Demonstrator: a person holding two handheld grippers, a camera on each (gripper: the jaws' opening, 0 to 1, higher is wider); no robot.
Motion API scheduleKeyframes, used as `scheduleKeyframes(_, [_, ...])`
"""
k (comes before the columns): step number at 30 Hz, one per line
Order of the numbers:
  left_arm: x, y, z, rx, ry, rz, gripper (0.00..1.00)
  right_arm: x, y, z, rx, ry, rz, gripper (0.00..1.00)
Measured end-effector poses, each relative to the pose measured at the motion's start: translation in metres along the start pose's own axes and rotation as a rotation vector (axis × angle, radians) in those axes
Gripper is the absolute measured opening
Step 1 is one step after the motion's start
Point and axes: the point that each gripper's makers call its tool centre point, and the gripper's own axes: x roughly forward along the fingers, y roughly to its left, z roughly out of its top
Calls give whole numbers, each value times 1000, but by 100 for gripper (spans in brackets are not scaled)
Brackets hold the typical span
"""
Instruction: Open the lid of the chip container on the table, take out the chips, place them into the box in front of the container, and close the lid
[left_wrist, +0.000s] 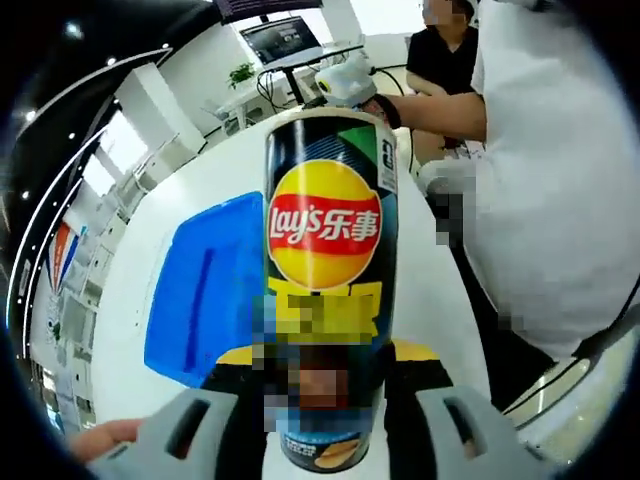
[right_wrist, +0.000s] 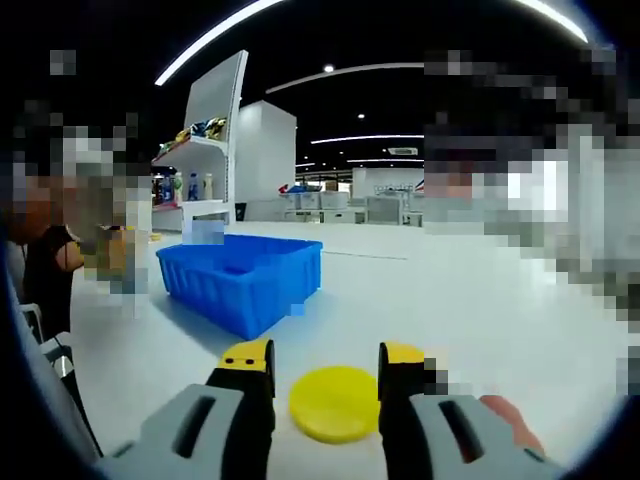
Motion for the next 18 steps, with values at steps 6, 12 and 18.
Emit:
scheduleKeyframes(6, [11, -4, -6, -3, 61, -45, 44, -3, 2, -3, 9, -7, 7, 39])
scheduleKeyframes(12, [15, -8, -10, 12, 129, -91, 44, -5, -3, -6, 22, -13, 3, 39])
scheduleKeyframes(18, [22, -14, -19, 9, 224, -150, 45, -9, -7, -2, 17, -27, 1, 39])
